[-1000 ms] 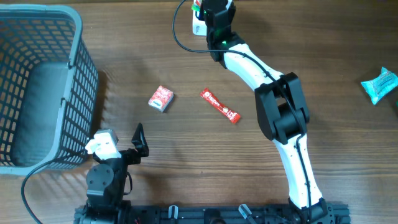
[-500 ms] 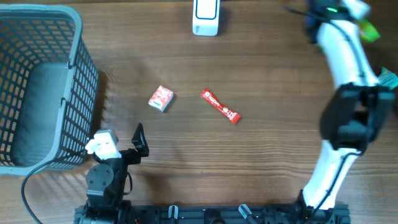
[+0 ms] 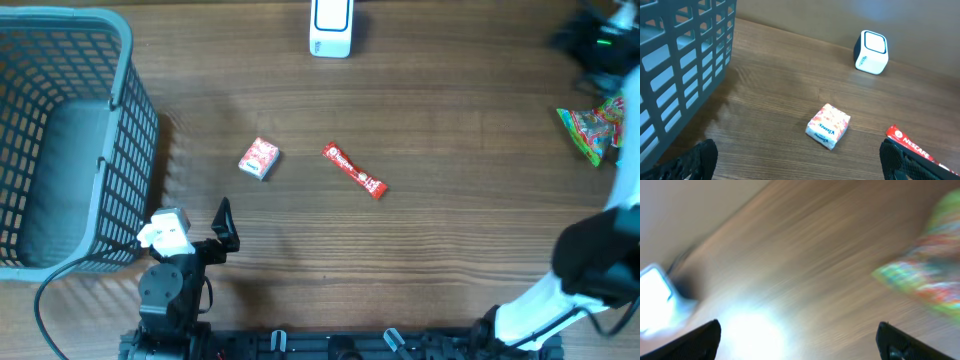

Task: Scan the item barcode
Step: 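Grasp the red Nescafé stick with the right gripper and lift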

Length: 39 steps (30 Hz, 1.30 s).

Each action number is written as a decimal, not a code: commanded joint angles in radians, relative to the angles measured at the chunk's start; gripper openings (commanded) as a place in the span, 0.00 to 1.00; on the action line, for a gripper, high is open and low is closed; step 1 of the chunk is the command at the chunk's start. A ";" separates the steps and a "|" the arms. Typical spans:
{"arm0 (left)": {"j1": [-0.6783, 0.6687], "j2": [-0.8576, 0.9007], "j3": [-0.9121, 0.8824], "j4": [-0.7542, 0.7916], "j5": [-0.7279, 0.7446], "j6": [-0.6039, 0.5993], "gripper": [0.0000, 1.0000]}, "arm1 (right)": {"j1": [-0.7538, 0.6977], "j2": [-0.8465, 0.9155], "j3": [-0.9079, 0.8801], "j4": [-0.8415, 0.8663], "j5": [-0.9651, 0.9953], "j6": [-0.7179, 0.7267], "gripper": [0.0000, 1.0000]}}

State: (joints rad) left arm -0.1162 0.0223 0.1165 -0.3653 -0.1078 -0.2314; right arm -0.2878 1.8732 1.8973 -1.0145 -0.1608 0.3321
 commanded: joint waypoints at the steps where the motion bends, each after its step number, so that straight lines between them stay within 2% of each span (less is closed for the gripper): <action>1: -0.004 -0.002 -0.006 0.004 -0.006 -0.012 1.00 | 0.298 0.039 -0.101 -0.108 -0.166 -0.384 1.00; 2: -0.004 -0.002 -0.006 0.004 -0.006 -0.012 1.00 | 0.385 0.055 -0.156 -0.099 -0.072 -0.447 0.99; 3: -0.004 -0.002 -0.006 0.004 -0.006 -0.012 1.00 | 0.515 0.084 -0.267 -0.053 0.106 -0.502 0.91; 4: -0.004 -0.002 -0.006 0.004 -0.006 -0.012 1.00 | 0.640 0.116 -0.393 0.057 0.188 -0.499 0.92; 9: -0.004 -0.002 -0.006 0.004 -0.006 -0.012 1.00 | 0.777 0.137 -0.447 0.114 -0.029 -0.578 0.92; 13: -0.004 -0.002 -0.006 0.004 -0.006 -0.012 1.00 | 0.851 0.147 -0.447 0.166 0.121 -0.591 0.92; 18: -0.004 -0.002 -0.006 0.004 -0.006 -0.012 1.00 | 0.851 0.225 -0.447 0.221 0.138 -0.592 0.90; 20: -0.004 -0.002 -0.006 0.004 -0.006 -0.012 1.00 | 0.850 0.285 -0.447 0.225 0.146 -0.564 0.60; 21: -0.004 -0.002 -0.006 0.004 -0.006 -0.012 1.00 | 0.849 0.296 -0.447 0.224 0.145 -0.533 0.45; 22: -0.004 -0.002 -0.006 0.004 -0.006 -0.012 1.00 | 0.849 0.296 -0.446 0.216 0.137 -0.478 0.14; 23: -0.004 -0.002 -0.006 0.004 -0.006 -0.012 1.00 | 0.849 0.293 -0.443 0.204 0.117 -0.439 0.04; 24: -0.004 -0.002 -0.006 0.004 -0.006 -0.012 1.00 | 0.849 0.284 -0.420 0.163 0.048 -0.388 0.04; 29: -0.004 -0.002 -0.006 0.004 -0.006 -0.012 1.00 | 0.802 0.197 -0.052 -0.266 -0.534 -0.113 0.04; 30: -0.004 -0.002 -0.006 0.004 -0.006 -0.012 1.00 | 0.788 0.181 -0.009 -0.300 -0.647 -0.027 0.04; 32: -0.004 -0.002 -0.006 0.004 -0.006 -0.012 1.00 | 0.758 0.161 0.015 -0.413 -0.753 0.394 0.04; 33: -0.004 -0.002 -0.006 0.004 -0.006 -0.012 1.00 | 0.751 0.161 0.014 -0.455 -0.806 0.483 0.04; 36: -0.004 -0.002 -0.006 0.004 -0.006 -0.012 1.00 | 0.748 0.163 0.013 -0.415 -0.957 0.505 0.04; 39: -0.004 -0.002 -0.006 0.004 -0.006 -0.012 1.00 | 0.749 0.163 0.013 -0.456 -1.035 0.652 0.04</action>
State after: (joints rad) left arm -0.1162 0.0223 0.1165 -0.3653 -0.1078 -0.2314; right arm 0.4553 2.0308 1.9064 -1.4498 -1.0393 0.7872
